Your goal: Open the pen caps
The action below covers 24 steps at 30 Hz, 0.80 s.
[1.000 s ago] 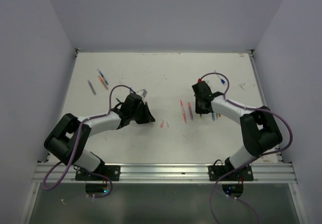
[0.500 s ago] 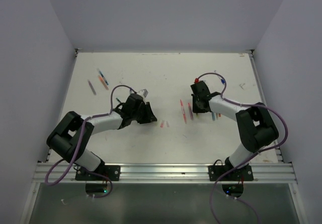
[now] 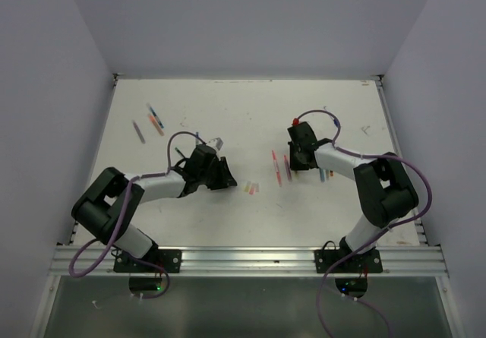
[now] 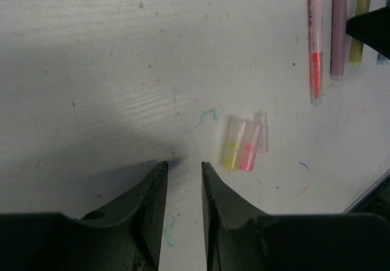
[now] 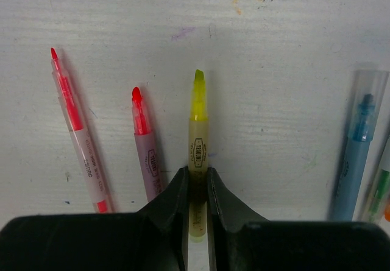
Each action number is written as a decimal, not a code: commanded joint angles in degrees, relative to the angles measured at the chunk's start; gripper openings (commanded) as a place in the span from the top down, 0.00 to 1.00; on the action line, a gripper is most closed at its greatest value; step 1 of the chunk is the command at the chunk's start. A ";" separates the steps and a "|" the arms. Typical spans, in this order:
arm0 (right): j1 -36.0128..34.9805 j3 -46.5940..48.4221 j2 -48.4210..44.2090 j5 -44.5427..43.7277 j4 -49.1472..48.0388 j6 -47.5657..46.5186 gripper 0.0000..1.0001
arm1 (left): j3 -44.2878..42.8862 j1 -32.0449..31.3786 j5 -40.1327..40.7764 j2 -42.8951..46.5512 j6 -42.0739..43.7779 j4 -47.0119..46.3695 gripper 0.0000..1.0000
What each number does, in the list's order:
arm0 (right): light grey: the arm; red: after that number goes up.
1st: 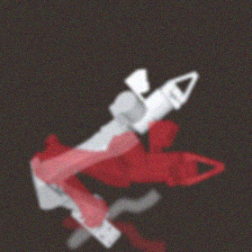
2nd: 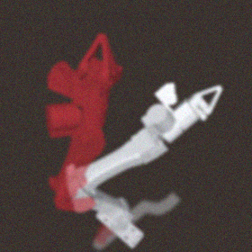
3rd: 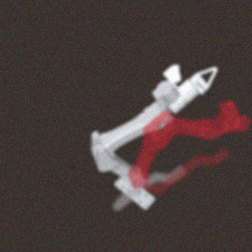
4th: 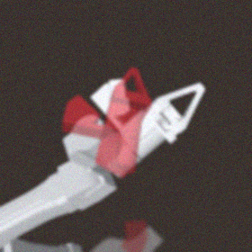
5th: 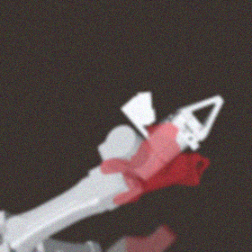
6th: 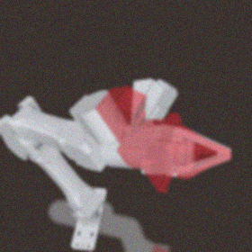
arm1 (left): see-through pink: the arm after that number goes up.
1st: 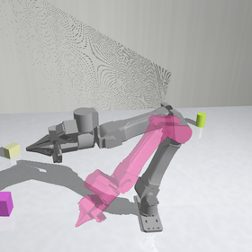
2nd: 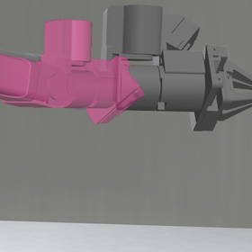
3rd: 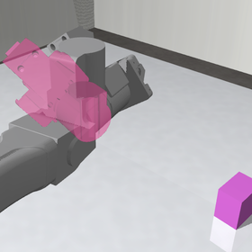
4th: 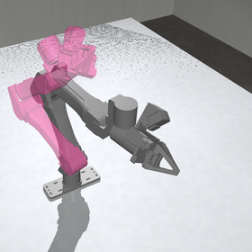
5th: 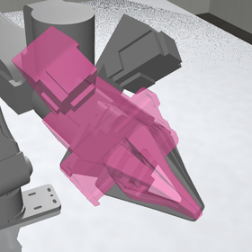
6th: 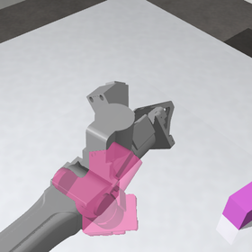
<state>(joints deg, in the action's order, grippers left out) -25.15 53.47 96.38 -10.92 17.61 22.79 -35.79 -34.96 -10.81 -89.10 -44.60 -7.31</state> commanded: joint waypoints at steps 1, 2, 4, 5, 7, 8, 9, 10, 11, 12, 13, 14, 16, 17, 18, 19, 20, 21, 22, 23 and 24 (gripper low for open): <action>0.01 0.58 0.57 2.04 -2.05 -0.37 0.87 | 0.28 -0.37 2.02 2.96 -0.75 -2.18 0.68; 0.01 0.49 0.57 2.13 -2.14 -0.37 0.85 | 0.11 -0.37 2.54 3.40 -0.67 -1.83 0.68; 0.01 0.14 0.30 2.91 -2.57 -0.37 0.84 | -0.94 -0.37 4.12 4.55 -0.14 -0.17 0.68; 0.01 -0.03 0.21 3.35 -2.75 -0.37 0.83 | -1.47 -0.37 4.74 5.16 0.30 0.62 0.68; 0.01 -0.47 -0.14 4.41 -3.63 -0.37 0.82 | -3.05 -0.28 5.88 5.51 0.74 2.73 0.70; 0.01 -0.56 -0.22 5.54 -3.81 -0.37 0.81 | -4.71 -0.28 5.97 5.78 1.35 3.44 0.70; 0.01 -0.48 -0.14 6.08 -3.98 -0.37 0.80 | -5.42 -0.28 6.24 6.13 1.62 4.49 0.69; 0.01 -0.47 -0.31 6.61 -4.07 -0.37 0.79 | -6.13 -0.28 7.28 6.22 1.88 5.19 0.69; 0.01 -0.56 -0.40 7.39 -4.24 -0.37 0.79 | -7.70 -0.20 7.99 6.48 2.15 5.90 0.69; 0.01 -0.65 -0.58 7.40 -4.33 -0.37 0.79 | -8.32 -0.20 8.52 6.83 2.76 7.21 0.69; 0.01 -0.74 -0.84 7.49 -4.25 -0.29 0.78 | -9.20 -0.20 9.48 6.92 3.11 7.22 0.68; 0.01 -0.83 -1.28 7.49 -4.33 -0.37 0.77 | -9.64 -0.20 9.92 7.01 3.55 9.31 0.68; 0.01 -0.83 -1.63 7.05 -3.90 -0.46 0.73 | -11.31 -0.11 10.54 7.01 4.17 10.82 0.66; 0.01 -0.83 -1.98 6.79 -3.81 -0.46 0.70 | -11.75 0.15 10.54 7.18 4.43 11.44 0.66; 0.01 -0.91 -2.24 6.70 -3.63 -0.64 0.69 | -12.28 0.33 10.54 7.36 4.52 12.05 0.63; 0.01 -0.91 -2.77 6.52 -3.54 -0.64 0.65 | -12.37 0.77 10.54 7.54 4.78 12.06 0.62; 0.01 -1.00 -2.77 6.44 -3.54 -0.64 0.64 | -12.46 1.03 10.54 7.62 4.87 12.06 0.62; 0.01 -1.00 -3.47 6.35 -3.11 -0.72 0.63 | -12.55 1.38 10.54 7.71 4.96 12.41 0.60; 0.01 -1.00 -3.83 5.65 -2.93 -0.73 0.63 | -12.64 1.73 10.54 7.80 5.05 12.50 0.60; 0.01 -1.09 -4.44 5.21 -2.58 -0.73 0.62 | -12.64 2.43 10.63 8.15 5.40 12.58 0.59; -0.08 -1.26 -5.84 4.42 -2.23 -1.07 0.62 | -12.55 2.70 10.55 8.33 5.57 12.85 0.59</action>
<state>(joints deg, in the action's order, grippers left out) -25.06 52.73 94.78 -5.04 15.31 22.55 -46.44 -33.69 -2.11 -82.89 -40.99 4.05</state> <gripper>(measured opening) 0.374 0.406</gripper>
